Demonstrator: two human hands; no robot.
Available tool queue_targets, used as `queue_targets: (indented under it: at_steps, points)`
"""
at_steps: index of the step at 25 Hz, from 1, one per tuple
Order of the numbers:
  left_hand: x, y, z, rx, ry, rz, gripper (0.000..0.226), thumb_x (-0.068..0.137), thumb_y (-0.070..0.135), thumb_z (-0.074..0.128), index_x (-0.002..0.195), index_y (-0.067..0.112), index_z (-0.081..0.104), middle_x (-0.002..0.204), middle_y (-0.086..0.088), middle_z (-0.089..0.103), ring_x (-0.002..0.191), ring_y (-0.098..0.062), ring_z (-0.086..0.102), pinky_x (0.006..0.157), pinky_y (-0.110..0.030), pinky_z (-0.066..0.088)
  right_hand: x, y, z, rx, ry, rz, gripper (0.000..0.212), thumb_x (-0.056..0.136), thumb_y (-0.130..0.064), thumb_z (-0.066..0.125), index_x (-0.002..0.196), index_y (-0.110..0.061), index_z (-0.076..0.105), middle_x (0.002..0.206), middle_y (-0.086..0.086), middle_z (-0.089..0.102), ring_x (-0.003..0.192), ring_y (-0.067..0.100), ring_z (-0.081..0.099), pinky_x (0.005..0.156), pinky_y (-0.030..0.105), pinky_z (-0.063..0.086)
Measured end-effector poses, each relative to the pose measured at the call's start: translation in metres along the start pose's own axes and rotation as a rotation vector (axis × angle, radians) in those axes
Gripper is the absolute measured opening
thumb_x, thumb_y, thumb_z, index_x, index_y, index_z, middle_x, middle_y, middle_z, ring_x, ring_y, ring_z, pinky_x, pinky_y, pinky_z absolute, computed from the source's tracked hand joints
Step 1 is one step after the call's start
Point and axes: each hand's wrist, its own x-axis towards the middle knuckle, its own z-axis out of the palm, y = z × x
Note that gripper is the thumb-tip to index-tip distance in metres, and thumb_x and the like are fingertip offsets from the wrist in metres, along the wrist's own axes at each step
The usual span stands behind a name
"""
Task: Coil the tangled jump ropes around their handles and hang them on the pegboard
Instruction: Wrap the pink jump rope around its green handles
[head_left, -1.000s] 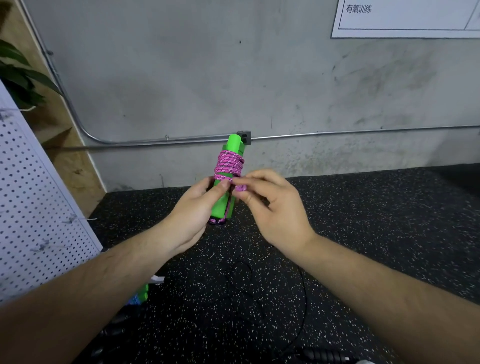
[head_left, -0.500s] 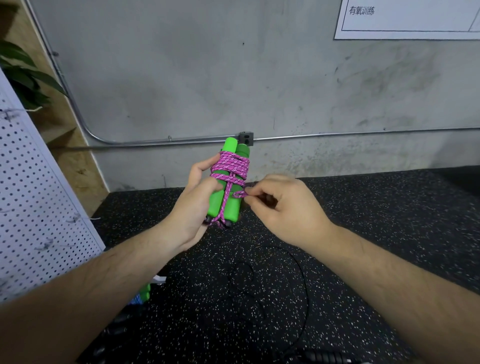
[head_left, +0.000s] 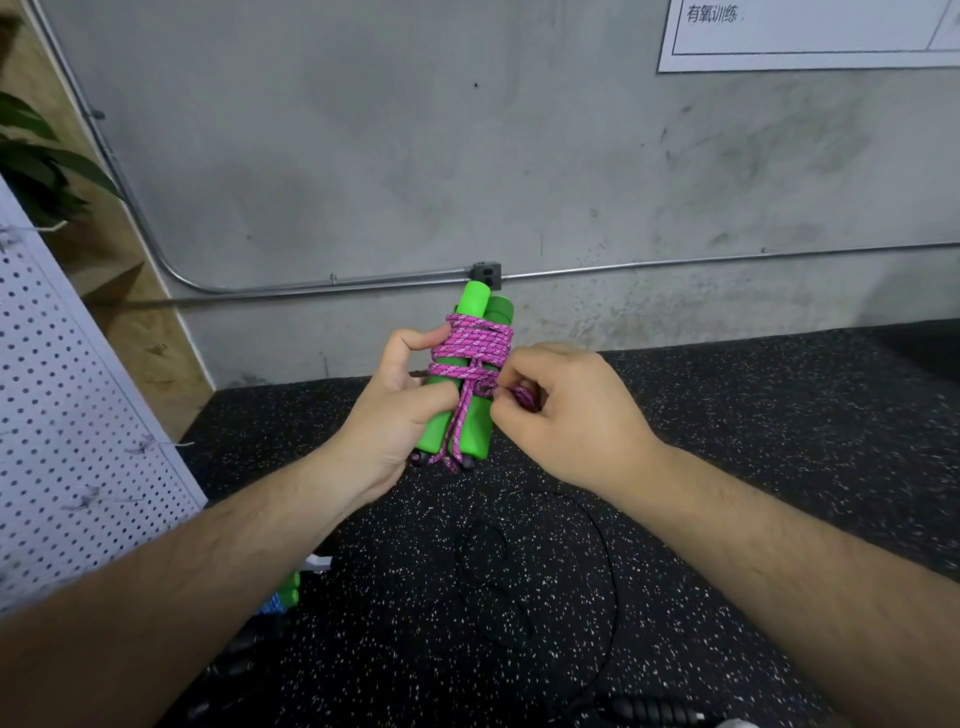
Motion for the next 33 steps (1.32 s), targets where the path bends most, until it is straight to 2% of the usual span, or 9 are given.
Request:
queue_targets:
  at_steps: [4,10,16,19,23,25,28,31,33]
  points:
    - [-0.001,0.000,0.000,-0.008,-0.061,-0.030,0.061,0.086,-0.020,0.055,0.118,0.031,0.054,0.084,-0.016,0.068,0.067,-0.026,0.066,0.065,-0.041,0.059,0.000,0.005,-0.005,0.015,-0.013,0.046,0.009,0.080,-0.022,0.066,0.073,-0.017,0.062,0.068,-0.006,0.058,0.065,0.014,0.052,0.062,0.035,0.046]
    - [-0.001,-0.001,0.001,-0.046,-0.091,-0.033,0.062,0.086,-0.021,0.056,0.123,0.029,0.052,0.088,-0.017,0.071,0.075,-0.027,0.070,0.066,-0.041,0.061,0.000,0.005,-0.005,-0.006,-0.019,0.015,0.008,0.080,-0.025,0.063,0.076,-0.017,0.063,0.071,-0.005,0.058,0.066,0.013,0.052,0.062,0.035,0.046]
    - [0.000,0.000,-0.003,-0.044,-0.066,-0.025,0.062,0.086,-0.019,0.058,0.122,0.031,0.053,0.093,-0.018,0.070,0.081,-0.029,0.068,0.077,-0.047,0.059,0.000,0.008,-0.002,-0.015,-0.032,-0.002,0.013,0.092,-0.025,0.068,0.095,-0.014,0.074,0.082,-0.003,0.064,0.073,0.009,0.054,0.067,0.027,0.045]
    - [-0.001,0.000,0.000,-0.035,-0.067,-0.004,0.061,0.087,-0.019,0.059,0.122,0.031,0.052,0.091,-0.015,0.072,0.082,-0.028,0.068,0.081,-0.048,0.059,0.002,0.006,0.000,-0.087,-0.036,-0.051,0.015,0.092,-0.021,0.065,0.087,-0.010,0.072,0.076,0.000,0.059,0.067,0.016,0.053,0.061,0.036,0.047]
    - [-0.003,0.000,0.001,-0.009,-0.098,0.022,0.060,0.088,-0.018,0.060,0.122,0.030,0.051,0.091,-0.011,0.074,0.081,-0.025,0.071,0.079,-0.045,0.061,0.002,0.001,0.002,-0.129,0.005,-0.034,0.018,0.090,-0.019,0.065,0.077,-0.008,0.065,0.071,0.000,0.057,0.064,0.016,0.051,0.059,0.037,0.045]
    - [-0.003,0.000,0.001,-0.004,-0.097,0.019,0.059,0.088,-0.018,0.060,0.122,0.030,0.051,0.092,-0.011,0.074,0.081,-0.025,0.071,0.076,-0.044,0.062,-0.001,0.000,0.005,-0.057,0.020,0.044,0.017,0.090,-0.020,0.067,0.076,-0.010,0.067,0.068,-0.003,0.058,0.064,0.014,0.051,0.061,0.035,0.044]
    - [-0.004,0.000,0.002,-0.024,-0.082,0.001,0.059,0.088,-0.014,0.062,0.124,0.031,0.051,0.090,-0.010,0.075,0.080,-0.026,0.072,0.073,-0.041,0.062,-0.004,0.002,0.012,0.260,0.037,0.276,0.014,0.092,-0.021,0.069,0.079,-0.016,0.072,0.069,-0.004,0.065,0.066,0.015,0.056,0.065,0.032,0.048]
    - [-0.002,0.001,-0.001,-0.030,-0.069,-0.003,0.058,0.088,-0.008,0.065,0.126,0.033,0.051,0.093,-0.014,0.075,0.085,-0.028,0.072,0.080,-0.042,0.061,-0.007,0.002,0.017,0.531,0.073,0.394,0.010,0.091,-0.017,0.073,0.082,-0.018,0.075,0.082,0.001,0.071,0.076,0.013,0.062,0.074,0.030,0.051]
    - [-0.001,0.003,-0.004,-0.029,-0.071,0.000,0.059,0.088,-0.006,0.066,0.129,0.033,0.050,0.098,-0.017,0.075,0.089,-0.029,0.071,0.086,-0.045,0.060,-0.008,-0.001,0.018,0.581,0.096,0.399,0.008,0.089,-0.014,0.074,0.084,-0.019,0.077,0.088,0.000,0.070,0.082,0.010,0.062,0.080,0.025,0.050]
